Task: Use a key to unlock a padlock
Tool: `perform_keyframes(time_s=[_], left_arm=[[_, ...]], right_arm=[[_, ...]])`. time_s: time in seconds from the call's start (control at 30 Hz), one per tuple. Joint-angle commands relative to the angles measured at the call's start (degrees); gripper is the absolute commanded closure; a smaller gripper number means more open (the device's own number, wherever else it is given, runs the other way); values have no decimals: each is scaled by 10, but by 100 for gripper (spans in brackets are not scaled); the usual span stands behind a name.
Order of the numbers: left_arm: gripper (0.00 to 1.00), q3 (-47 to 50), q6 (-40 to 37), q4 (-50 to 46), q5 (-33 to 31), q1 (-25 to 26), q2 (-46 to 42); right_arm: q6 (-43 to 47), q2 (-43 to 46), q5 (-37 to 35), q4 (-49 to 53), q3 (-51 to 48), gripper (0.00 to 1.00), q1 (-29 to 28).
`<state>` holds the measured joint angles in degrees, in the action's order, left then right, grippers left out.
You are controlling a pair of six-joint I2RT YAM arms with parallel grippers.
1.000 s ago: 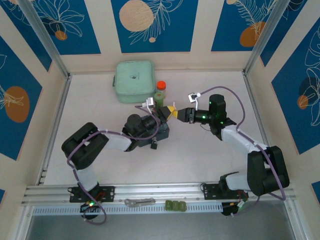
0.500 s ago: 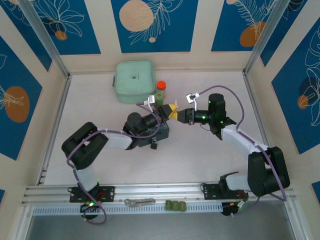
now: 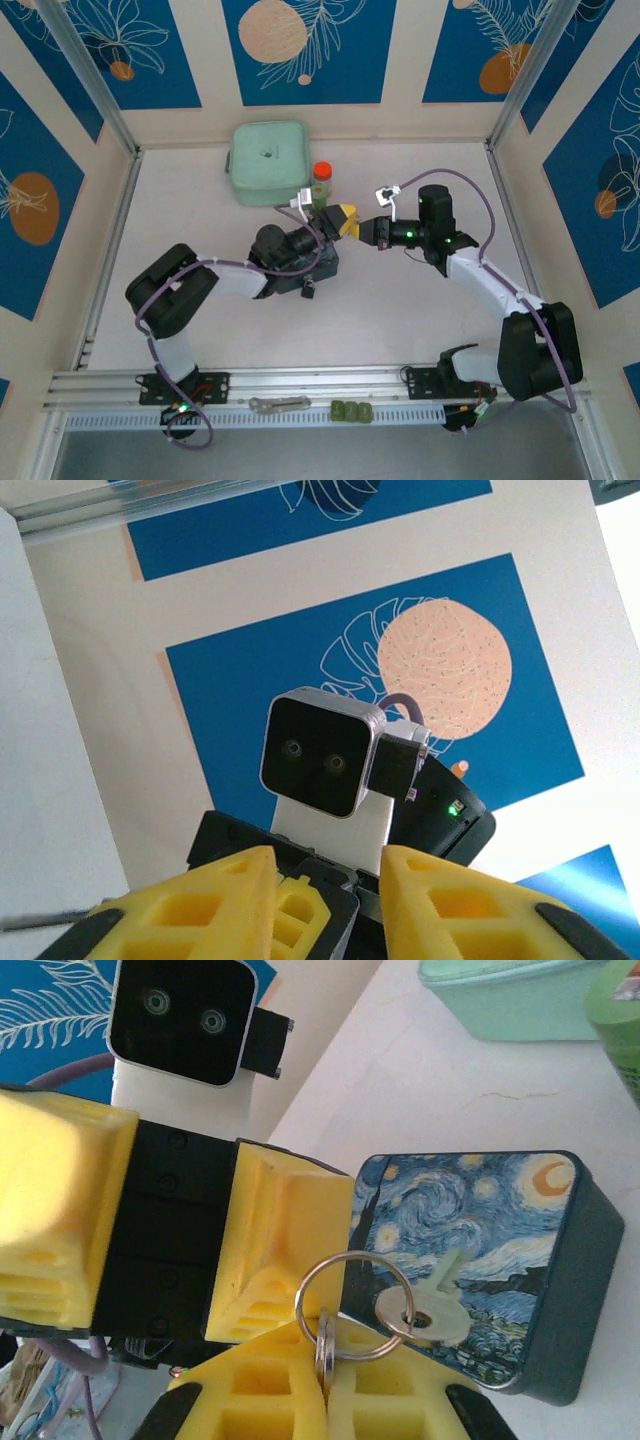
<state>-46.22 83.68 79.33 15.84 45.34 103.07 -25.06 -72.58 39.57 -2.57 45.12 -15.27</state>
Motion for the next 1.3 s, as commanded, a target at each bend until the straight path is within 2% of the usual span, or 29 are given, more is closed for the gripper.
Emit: perform_keyframes(time_s=[0.0,0.07,0.2,0.3,0.4,0.47,0.53,0.87,1.27], left_arm=[[63,-23,-3,14,13,8,23],[56,-15,-3,14,12,8,22],[39,34,-13,14,2,-6,1],[36,80,-11,-3,-13,-23,-21],[34,96,-16,-94,-15,-25,-53],[29,98,-17,-136,-15,-25,-69],[24,104,-2,-134,-27,-25,-76],[21,110,130,-99,-74,-26,-68],[21,83,176,-80,-86,-19,-78]], right_arm=[[44,23,3,62,31,100,-24],[35,24,4,68,36,100,-18],[9,3,55,102,73,100,9],[19,-10,75,147,104,100,6],[42,-23,74,190,128,100,-8],[48,-32,77,201,136,100,-13],[55,-43,82,207,143,100,-21],[68,-72,101,202,152,100,-40],[28,-109,116,116,133,100,-55]])
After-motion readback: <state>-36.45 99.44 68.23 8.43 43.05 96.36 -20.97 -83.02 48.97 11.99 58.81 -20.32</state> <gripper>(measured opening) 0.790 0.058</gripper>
